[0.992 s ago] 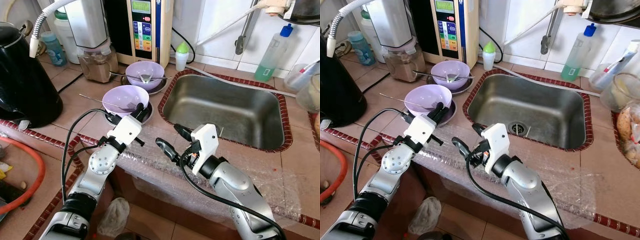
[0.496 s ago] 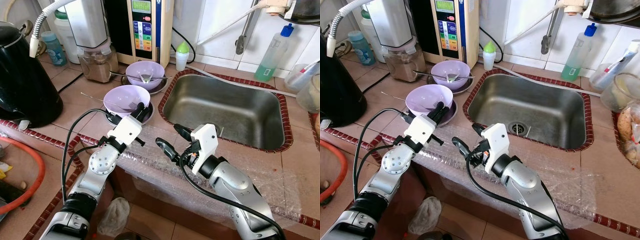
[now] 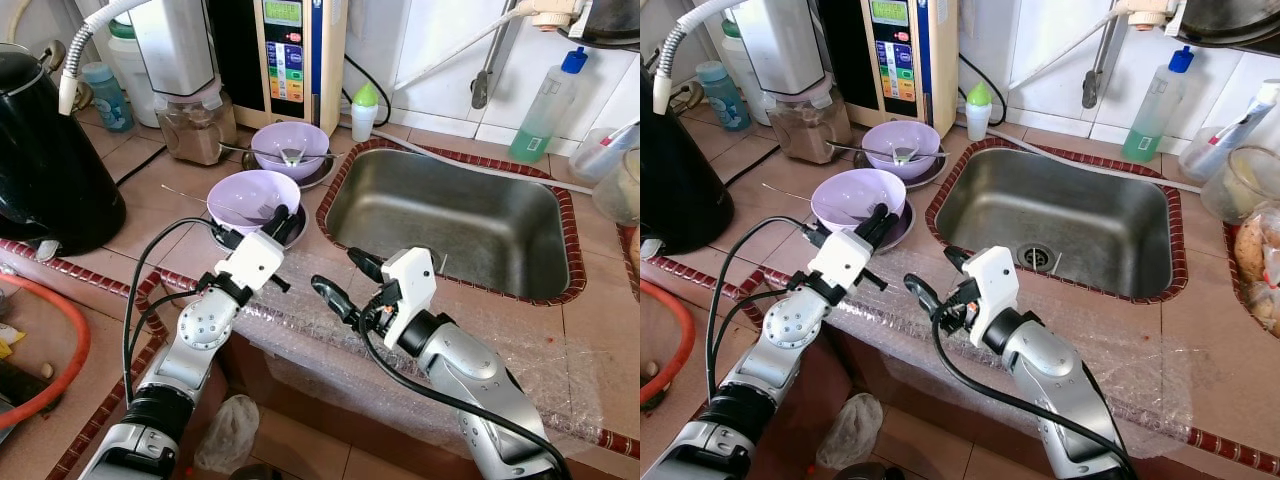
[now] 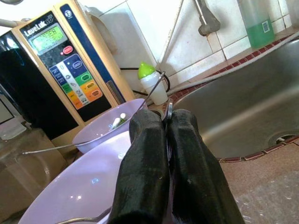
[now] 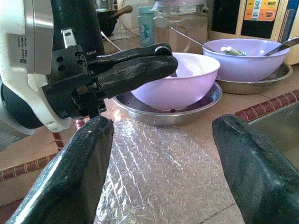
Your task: Kitchen organization
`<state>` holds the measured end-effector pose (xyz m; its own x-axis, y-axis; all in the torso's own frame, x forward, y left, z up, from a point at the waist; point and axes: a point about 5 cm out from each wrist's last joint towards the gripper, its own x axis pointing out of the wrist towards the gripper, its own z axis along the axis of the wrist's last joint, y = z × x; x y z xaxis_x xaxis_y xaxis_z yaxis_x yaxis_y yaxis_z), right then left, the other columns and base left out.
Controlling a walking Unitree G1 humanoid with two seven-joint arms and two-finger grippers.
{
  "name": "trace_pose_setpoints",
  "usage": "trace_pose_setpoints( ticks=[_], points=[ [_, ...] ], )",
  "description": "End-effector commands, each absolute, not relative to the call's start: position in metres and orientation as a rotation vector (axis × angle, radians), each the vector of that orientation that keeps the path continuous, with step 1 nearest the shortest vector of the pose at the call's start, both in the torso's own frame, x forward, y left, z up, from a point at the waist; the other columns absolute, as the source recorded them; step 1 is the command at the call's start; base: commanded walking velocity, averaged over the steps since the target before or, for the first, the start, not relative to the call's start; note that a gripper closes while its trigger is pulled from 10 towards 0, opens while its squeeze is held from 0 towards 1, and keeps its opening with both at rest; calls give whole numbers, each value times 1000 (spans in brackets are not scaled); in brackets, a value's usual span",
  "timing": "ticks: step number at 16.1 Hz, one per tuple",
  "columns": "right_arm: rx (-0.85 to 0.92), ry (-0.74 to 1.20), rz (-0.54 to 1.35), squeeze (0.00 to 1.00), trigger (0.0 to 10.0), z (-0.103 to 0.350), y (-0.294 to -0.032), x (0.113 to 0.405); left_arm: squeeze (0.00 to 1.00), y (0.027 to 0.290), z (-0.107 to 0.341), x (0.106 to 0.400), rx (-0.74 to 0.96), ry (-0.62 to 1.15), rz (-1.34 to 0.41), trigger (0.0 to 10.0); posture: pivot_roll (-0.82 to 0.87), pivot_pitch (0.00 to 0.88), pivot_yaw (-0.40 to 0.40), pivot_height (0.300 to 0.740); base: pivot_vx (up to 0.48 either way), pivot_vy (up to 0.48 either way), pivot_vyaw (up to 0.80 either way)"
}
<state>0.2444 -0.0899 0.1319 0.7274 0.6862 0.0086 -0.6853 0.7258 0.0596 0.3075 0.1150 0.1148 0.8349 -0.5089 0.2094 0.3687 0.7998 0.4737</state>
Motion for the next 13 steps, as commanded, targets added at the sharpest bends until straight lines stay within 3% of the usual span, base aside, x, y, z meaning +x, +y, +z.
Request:
trace_pose_setpoints(
  ticks=[1,2,3,5,8,13],
  points=[
    [52,0,763,0,10000,135,-89,246,0,115,117,308,440,-348,-480,0,-30,0,40,740,0,0,0],
    [52,0,763,0,10000,134,-89,246,0,115,118,308,439,-355,-479,0,-29,0,40,740,0,0,0],
    [22,-59,613,0,10000,138,-101,264,0,127,153,309,442,-477,-416,1686,-1,0,31,740,0,0,0],
    [14,-89,510,0,10000,142,-112,275,0,131,165,307,446,-523,-393,3176,-5,0,32,740,0,0,0],
    [23,-81,495,0,10000,140,-115,277,0,132,164,307,446,-520,-397,0,-3,0,31,740,0,0,0],
    [16,-108,443,0,10000,138,-116,283,0,133,171,303,444,-519,-401,0,9,0,35,740,0,0,0]
  ],
)
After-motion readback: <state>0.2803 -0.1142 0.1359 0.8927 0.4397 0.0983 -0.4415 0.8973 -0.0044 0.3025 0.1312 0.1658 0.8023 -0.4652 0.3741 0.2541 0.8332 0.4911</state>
